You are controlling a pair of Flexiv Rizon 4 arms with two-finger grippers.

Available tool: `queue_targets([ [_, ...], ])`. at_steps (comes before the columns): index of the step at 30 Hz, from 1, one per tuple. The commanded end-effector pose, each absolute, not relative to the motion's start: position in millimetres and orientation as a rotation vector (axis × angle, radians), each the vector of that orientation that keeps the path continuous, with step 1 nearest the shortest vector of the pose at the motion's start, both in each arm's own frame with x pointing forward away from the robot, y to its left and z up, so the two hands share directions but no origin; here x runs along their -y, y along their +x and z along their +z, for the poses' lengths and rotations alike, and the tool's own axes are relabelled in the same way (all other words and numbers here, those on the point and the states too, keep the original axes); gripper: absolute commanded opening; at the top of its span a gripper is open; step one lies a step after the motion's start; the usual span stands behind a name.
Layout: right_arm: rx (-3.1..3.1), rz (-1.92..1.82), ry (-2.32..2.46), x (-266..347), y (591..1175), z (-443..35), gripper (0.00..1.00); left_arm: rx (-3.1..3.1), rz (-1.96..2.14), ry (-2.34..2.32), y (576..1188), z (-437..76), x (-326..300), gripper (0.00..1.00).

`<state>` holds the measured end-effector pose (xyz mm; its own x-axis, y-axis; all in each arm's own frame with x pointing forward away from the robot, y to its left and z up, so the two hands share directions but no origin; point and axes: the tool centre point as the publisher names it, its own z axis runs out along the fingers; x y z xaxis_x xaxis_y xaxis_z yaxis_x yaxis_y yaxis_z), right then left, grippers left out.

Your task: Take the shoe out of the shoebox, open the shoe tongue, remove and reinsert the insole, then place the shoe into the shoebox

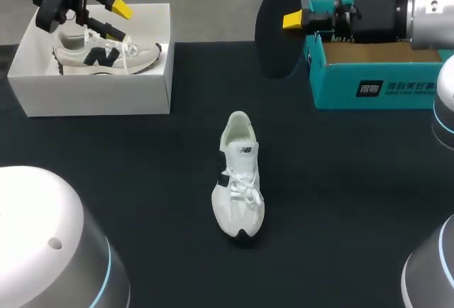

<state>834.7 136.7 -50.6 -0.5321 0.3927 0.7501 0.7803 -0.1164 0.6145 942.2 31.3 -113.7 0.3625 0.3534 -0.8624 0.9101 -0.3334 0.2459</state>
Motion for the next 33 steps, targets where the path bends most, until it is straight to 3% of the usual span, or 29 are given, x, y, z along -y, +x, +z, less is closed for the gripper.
queue_targets([
  [1, 1.823, -1.814, -1.206, -148.0, 855.6, -73.5, 0.00, -1.103, -0.924, 1.868, 941.6, -113.1, -31.4, 1.00],
  [19, 1.762, -1.802, -1.042, -176.1, 889.1, -133.8, 0.00, -1.103, -0.924, 1.868, 941.6, -113.1, -31.4, 1.00],
  [33, 1.762, -1.802, -1.042, -176.1, 889.1, -133.8, 0.00, -1.103, -0.924, 1.868, 941.6, -113.1, -31.4, 1.00],
])
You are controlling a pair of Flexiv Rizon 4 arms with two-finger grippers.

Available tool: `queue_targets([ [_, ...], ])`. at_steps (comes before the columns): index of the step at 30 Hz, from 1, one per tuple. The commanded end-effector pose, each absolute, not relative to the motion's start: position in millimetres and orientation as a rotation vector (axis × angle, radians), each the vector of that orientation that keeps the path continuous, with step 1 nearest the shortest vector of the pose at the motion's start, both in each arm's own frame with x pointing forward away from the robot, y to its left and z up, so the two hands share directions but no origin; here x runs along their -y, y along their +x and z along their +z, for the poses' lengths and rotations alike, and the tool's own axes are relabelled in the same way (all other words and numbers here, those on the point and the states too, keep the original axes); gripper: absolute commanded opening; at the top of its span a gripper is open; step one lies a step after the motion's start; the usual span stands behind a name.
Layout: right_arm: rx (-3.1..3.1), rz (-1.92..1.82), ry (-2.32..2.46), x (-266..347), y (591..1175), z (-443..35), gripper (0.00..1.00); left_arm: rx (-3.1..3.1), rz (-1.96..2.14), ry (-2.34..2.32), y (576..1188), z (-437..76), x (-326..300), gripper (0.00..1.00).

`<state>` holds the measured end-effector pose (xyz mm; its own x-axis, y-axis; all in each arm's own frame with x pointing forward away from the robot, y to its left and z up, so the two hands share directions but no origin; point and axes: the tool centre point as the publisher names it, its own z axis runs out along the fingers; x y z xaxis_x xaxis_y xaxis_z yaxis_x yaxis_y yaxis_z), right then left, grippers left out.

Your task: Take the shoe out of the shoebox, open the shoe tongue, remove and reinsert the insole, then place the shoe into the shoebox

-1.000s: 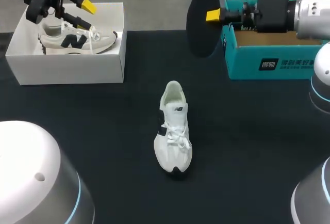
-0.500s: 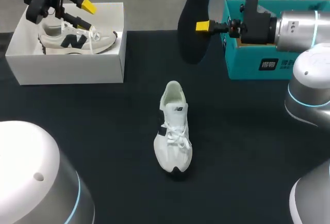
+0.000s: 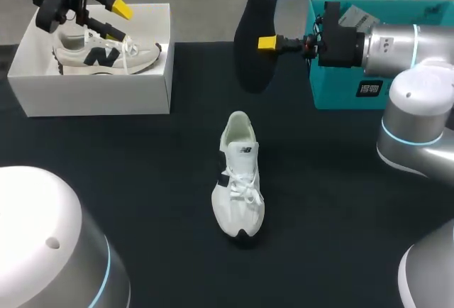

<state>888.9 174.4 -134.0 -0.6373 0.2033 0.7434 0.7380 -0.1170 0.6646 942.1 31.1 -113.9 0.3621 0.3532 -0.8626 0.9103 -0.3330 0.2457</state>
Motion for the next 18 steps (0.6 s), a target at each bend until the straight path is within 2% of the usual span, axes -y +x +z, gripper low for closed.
queue_targets([
  [1, 1.762, -1.802, -1.042, -176.1, 889.1, -133.8, 0.00, -1.103, -0.924, 1.868, 941.6, -113.1, -31.4, 1.00],
  [18, 1.912, -1.771, -1.097, -195.4, 898.7, -184.2, 0.00, -1.103, -0.924, 1.868, 941.6, -113.1, -31.4, 1.00],
])
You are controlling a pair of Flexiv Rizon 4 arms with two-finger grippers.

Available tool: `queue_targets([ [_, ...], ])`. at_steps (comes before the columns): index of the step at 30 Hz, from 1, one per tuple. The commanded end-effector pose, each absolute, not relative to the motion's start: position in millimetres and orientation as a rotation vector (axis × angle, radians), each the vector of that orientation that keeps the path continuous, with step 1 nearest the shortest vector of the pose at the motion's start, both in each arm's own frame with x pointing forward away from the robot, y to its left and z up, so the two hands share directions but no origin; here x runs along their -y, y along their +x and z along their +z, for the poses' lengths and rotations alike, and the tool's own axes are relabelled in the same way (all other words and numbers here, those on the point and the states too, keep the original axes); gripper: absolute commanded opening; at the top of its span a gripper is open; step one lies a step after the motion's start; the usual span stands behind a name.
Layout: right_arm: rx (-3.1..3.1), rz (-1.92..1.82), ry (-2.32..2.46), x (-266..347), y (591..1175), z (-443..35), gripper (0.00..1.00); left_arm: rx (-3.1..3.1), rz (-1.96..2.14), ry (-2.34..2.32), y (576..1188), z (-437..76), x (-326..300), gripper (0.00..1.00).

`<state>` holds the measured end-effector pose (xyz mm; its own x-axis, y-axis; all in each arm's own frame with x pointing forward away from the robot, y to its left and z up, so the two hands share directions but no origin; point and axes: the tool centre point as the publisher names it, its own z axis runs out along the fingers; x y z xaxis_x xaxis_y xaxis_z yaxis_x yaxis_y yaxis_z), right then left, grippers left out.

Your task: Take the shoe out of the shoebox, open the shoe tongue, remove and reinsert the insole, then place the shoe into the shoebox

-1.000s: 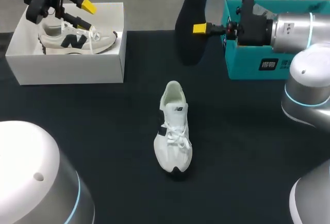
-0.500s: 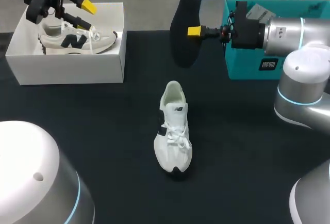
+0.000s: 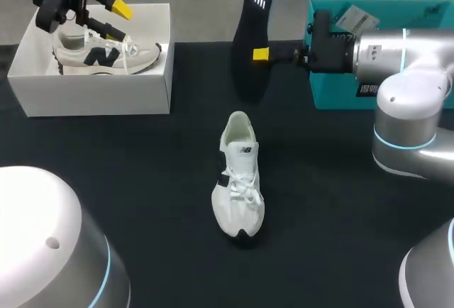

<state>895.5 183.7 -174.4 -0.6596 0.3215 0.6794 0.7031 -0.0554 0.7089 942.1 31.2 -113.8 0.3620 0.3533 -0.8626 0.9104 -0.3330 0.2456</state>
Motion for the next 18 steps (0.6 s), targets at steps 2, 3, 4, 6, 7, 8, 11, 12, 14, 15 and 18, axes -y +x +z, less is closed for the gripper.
queue_targets([
  [2, 1.902, -1.742, -1.089, -201.7, 899.4, -192.8, 0.00, -1.103, -0.924, 1.868, 941.6, -113.1, -31.4, 1.00],
  [3, 1.905, -1.732, -1.081, -204.7, 899.6, -197.2, 0.00, -1.103, -0.924, 1.868, 941.6, -113.1, -31.4, 1.00],
  [4, 1.901, -1.720, -1.072, -207.9, 899.7, -201.9, 0.00, -1.103, -0.924, 1.868, 941.6, -113.1, -31.4, 1.00],
  [6, 1.889, -1.709, -1.059, -213.8, 899.5, -209.6, 0.00, -1.103, -0.924, 1.868, 941.6, -113.1, -31.4, 1.00],
  [7, 1.886, -1.694, -1.054, -217.0, 899.3, -213.9, 0.00, -1.103, -0.924, 1.868, 941.6, -113.1, -31.4, 1.00],
  [8, 1.889, -1.667, -1.053, -220.3, 899.0, -219.0, 0.00, -1.103, -0.924, 1.868, 941.6, -113.1, -31.4, 1.00],
  [11, 1.857, -1.665, -1.034, -228.5, 897.0, -231.0, 0.00, -1.103, -0.924, 1.868, 941.6, -113.1, -31.4, 1.00],
  [12, 1.859, -1.662, -1.031, -230.3, 896.6, -233.9, 0.00, -1.103, -0.924, 1.868, 941.6, -113.1, -31.4, 1.00],
  [14, 1.859, -1.659, -1.029, -233.7, 895.9, -240.4, 0.00, -1.103, -0.924, 1.868, 941.6, -113.1, -31.4, 1.00],
  [15, 1.857, -1.658, -1.028, -234.9, 895.9, -243.0, 0.00, -1.103, -0.924, 1.868, 941.6, -113.1, -31.4, 1.00],
  [18, 1.855, -1.658, -1.032, -236.3, 896.4, -251.2, 0.00, -1.103, -0.924, 1.868, 941.6, -113.1, -31.4, 1.00],
])
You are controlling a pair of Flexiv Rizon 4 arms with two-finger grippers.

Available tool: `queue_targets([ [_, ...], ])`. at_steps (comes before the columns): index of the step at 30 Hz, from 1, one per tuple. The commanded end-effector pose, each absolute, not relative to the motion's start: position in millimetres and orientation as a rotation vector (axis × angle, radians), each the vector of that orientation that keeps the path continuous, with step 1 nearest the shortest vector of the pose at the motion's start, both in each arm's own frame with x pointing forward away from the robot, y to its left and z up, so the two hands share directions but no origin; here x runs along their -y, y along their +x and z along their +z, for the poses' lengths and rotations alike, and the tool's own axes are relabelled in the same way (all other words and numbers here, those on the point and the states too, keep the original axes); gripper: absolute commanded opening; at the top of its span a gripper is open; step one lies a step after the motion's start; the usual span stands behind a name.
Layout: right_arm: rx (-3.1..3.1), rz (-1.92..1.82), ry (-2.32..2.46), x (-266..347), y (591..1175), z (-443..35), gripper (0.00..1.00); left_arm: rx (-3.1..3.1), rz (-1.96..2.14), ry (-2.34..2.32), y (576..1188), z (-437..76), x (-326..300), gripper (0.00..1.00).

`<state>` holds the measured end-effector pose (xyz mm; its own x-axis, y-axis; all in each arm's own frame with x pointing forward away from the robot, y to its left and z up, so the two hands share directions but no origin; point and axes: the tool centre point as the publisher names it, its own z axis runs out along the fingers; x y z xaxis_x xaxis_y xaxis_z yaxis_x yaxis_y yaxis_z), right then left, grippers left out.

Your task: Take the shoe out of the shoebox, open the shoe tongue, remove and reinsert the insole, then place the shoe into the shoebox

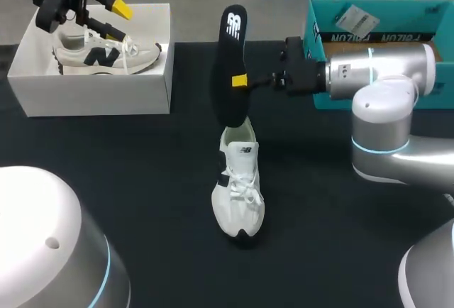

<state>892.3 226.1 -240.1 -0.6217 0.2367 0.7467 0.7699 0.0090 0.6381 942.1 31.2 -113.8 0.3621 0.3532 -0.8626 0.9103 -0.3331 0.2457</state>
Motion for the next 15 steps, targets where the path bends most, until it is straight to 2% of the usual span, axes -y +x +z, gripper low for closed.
queue_targets([
  [1, 1.854, -1.659, -1.033, -236.5, 896.7, -254.0, 0.00, -1.103, -0.924, 1.868, 941.6, -113.1, -31.4, 1.00],
  [15, 1.807, -1.701, -1.048, -238.9, 895.9, -257.8, 0.00, -1.103, -0.924, 1.868, 941.6, -113.1, -31.4, 1.00],
])
